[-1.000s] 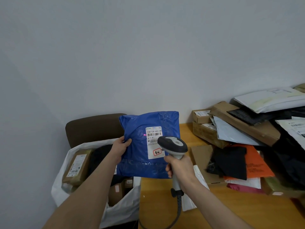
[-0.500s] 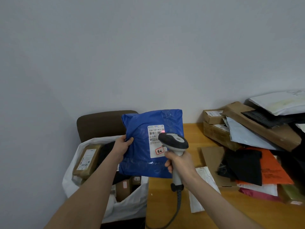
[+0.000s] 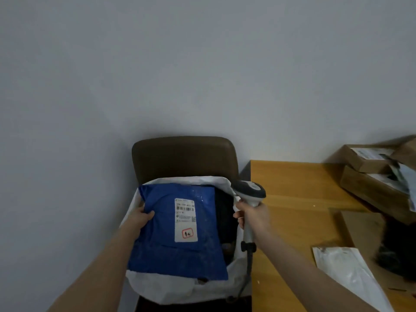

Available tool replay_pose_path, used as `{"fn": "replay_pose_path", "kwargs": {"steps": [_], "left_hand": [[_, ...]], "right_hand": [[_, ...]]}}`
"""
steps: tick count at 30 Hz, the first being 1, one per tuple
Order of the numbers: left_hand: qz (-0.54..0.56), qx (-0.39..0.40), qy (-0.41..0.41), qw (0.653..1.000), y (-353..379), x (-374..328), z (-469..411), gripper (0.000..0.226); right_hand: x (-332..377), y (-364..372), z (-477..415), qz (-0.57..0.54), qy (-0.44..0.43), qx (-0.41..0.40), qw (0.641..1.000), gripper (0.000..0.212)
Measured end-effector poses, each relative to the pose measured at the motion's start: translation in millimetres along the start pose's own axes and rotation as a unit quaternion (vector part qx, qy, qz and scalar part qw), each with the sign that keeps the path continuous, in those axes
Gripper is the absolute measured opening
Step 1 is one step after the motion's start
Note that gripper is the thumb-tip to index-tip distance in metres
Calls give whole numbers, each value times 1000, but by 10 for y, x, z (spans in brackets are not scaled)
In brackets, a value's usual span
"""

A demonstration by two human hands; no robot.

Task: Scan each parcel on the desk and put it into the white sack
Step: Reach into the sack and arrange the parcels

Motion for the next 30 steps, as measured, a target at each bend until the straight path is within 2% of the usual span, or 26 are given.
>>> {"fn": "replay_pose_path", "kwargs": {"steps": [4, 8, 13, 15, 16, 17, 19, 20, 22, 23, 25, 28, 30], "left_hand": [[-17, 43, -44, 998, 453, 234, -347, 41], [-8, 7, -29, 1000, 876, 226, -588, 34], [-92, -69, 93, 989, 999, 148, -754, 6], [-132, -94, 173, 971, 971, 95, -698, 35], [-175, -119, 244, 946, 948, 1, -636, 53], [-234, -133, 330, 905, 964, -97, -571, 67], [-350, -82, 468, 807, 1101, -180, -519, 79], [-402, -32, 488, 774, 1168, -148, -558, 76], [-496, 39, 448, 743, 1211, -1, -756, 68], [-521, 51, 424, 739, 1191, 33, -847, 66], [-505, 35, 437, 743, 1175, -88, -937, 58], [-391, -75, 514, 760, 992, -549, -995, 41], [-339, -154, 470, 800, 752, -729, -1295, 39]], "right_hand": [[-238, 267, -245, 26, 29, -23, 999, 4], [-433, 462, -460, 47, 39, -38, 997, 5], [-647, 723, -626, 106, 22, -38, 993, 19], [-704, 895, -626, 112, 7, 0, 994, 20], [-718, 994, -620, 114, 0, 19, 993, 20], [-719, 1098, -609, 117, -6, 39, 992, 21], [-741, 1294, -601, 132, -9, 62, 989, 20], [-766, 1377, -609, 142, -12, 66, 988, 20], [-828, 1545, -664, 173, -39, 63, 982, 19], [-868, 1630, -689, 192, -56, 63, 978, 24], [-1084, 1803, -868, 228, -69, 67, 969, 37], [-1178, 1981, -955, 267, -54, 71, 960, 39], [-1088, 2061, -918, 291, -58, 81, 951, 52]]}}
Point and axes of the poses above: each hand's wrist, its own z-axis away from the middle knuckle, its own y-axis out of the palm, x = y × z, the point moved 6 cm from there along -z, towards the middle knuckle, and after that the axes turned 15 degrees about -x, right-handed, at the moved point
